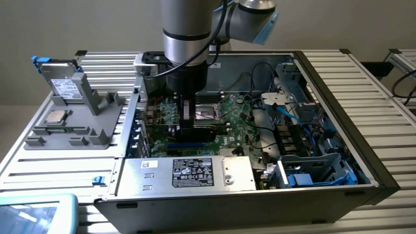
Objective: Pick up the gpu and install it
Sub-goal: 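Insert the gpu into the slot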
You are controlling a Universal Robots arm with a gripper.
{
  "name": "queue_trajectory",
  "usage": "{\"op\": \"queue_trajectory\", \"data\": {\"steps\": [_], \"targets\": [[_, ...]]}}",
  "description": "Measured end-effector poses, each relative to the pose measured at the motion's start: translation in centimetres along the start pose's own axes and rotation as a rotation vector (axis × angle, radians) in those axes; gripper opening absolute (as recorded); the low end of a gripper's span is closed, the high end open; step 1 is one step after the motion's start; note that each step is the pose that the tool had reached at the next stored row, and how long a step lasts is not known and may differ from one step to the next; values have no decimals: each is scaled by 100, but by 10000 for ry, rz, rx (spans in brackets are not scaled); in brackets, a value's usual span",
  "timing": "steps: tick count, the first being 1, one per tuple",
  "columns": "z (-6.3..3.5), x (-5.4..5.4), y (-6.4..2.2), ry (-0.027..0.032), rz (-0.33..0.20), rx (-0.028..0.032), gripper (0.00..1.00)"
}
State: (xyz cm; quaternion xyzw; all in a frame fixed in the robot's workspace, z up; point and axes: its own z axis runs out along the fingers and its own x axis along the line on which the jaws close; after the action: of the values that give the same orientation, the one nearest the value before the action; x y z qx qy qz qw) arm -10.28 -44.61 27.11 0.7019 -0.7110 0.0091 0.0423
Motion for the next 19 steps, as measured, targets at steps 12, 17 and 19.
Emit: {"op": "queue_trajectory", "data": {"steps": [12,17,19], "targets": [[18,-1,-13,2,3,-2,27],[61,-5,-15,-3,4,0,27],[67,-6,-15,-1,6,-2,27]]}}
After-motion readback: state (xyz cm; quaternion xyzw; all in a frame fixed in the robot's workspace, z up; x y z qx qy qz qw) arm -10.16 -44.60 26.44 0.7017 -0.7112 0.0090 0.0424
